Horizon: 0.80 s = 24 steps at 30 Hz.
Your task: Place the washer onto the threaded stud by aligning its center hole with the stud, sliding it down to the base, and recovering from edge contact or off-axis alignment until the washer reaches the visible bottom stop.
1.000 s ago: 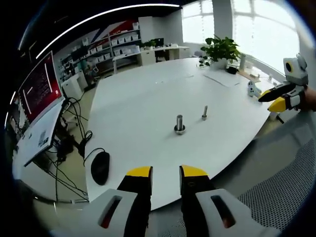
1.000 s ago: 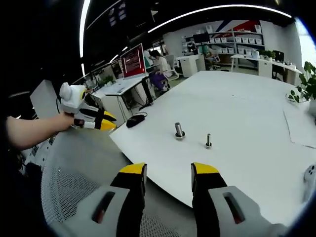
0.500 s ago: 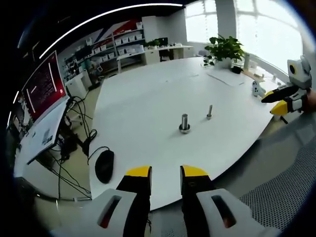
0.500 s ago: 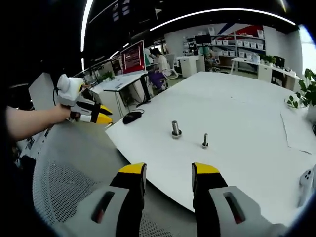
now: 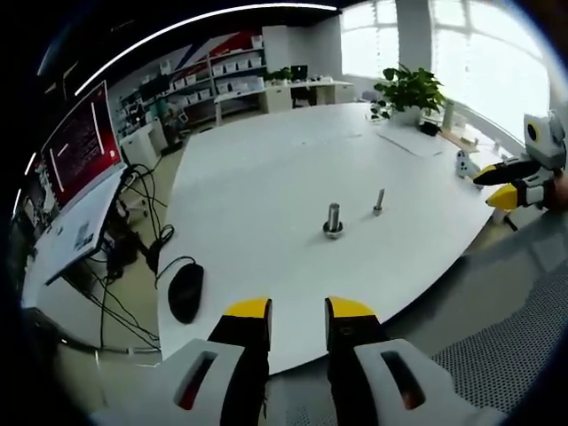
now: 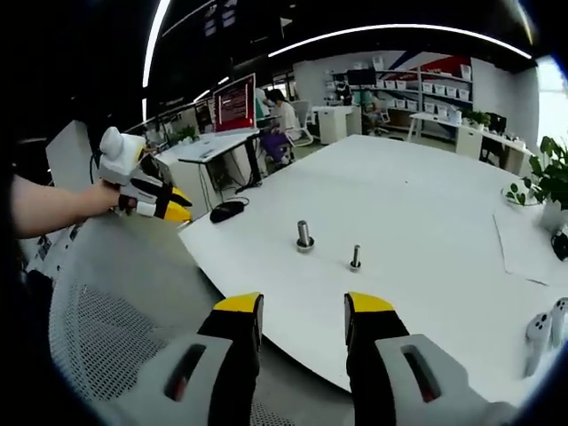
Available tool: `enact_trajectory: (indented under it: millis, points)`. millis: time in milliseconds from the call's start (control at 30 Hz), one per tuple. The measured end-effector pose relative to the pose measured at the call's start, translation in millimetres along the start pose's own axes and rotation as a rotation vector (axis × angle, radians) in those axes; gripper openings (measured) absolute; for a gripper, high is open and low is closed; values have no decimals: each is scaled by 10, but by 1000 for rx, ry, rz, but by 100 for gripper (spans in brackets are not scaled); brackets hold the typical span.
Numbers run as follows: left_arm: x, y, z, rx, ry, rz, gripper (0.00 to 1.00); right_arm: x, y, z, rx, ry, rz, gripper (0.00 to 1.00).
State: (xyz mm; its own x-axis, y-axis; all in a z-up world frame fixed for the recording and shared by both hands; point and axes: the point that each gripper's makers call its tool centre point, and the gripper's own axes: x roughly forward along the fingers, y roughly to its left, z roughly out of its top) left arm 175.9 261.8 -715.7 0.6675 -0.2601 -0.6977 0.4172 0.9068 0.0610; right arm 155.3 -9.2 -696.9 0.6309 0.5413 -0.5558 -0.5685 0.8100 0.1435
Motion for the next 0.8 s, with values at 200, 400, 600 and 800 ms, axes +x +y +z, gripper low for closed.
enact_trajectory:
  millis: [200, 400, 600, 800]
  points:
    - [-5, -27, -3, 0, 0, -10, 22, 5, -3, -42, -8, 17, -7, 39]
    - [-20, -44, 7, 0, -12, -12, 23, -8, -42, -70, -13, 29, -31, 39]
    - [-20, -89, 44, -5, -27, -41, 23, -15, -139, -118, -6, 56, -79, 39]
    - [-57, -92, 125, -17, -71, -50, 23, -38, -133, -34, -81, 30, -94, 38]
